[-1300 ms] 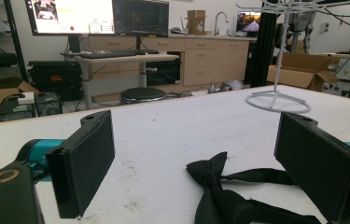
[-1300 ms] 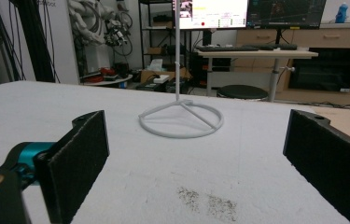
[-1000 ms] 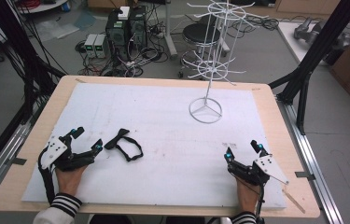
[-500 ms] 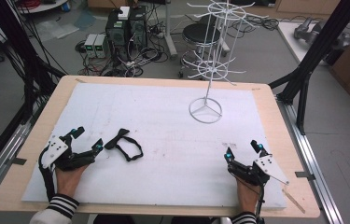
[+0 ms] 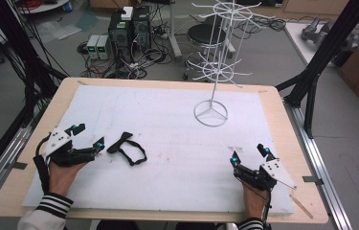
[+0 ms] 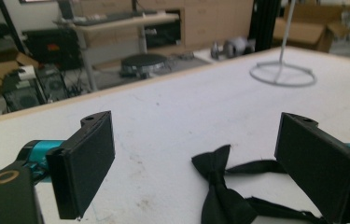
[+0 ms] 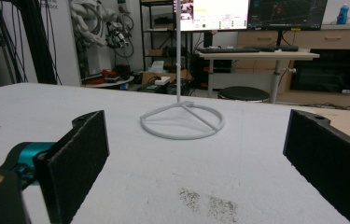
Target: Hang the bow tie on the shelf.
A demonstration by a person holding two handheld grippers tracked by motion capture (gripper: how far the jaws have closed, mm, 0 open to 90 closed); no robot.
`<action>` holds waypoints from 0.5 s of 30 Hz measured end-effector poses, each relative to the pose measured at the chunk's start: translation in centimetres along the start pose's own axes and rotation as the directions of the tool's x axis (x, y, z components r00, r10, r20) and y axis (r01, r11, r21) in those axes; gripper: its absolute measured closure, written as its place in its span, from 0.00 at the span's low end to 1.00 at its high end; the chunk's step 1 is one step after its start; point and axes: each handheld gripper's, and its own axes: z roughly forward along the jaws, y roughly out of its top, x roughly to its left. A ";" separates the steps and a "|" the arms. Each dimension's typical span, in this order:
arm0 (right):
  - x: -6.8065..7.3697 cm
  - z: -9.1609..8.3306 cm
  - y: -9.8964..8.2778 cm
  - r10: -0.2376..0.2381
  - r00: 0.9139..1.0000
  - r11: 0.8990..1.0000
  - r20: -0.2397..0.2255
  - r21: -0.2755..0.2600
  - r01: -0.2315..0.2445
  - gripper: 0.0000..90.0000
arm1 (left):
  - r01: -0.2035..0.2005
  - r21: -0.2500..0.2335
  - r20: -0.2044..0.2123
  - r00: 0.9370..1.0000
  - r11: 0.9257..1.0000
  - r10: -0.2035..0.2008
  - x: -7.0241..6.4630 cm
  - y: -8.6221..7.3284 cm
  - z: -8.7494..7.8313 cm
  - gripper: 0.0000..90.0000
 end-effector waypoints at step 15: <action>0.0 0.0 0.0 0.001 1.000 1.000 -0.002 -0.003 -0.001 0.06 | -0.148 0.322 0.131 0.985 0.935 0.111 -1.9 2.2 3.1 0.16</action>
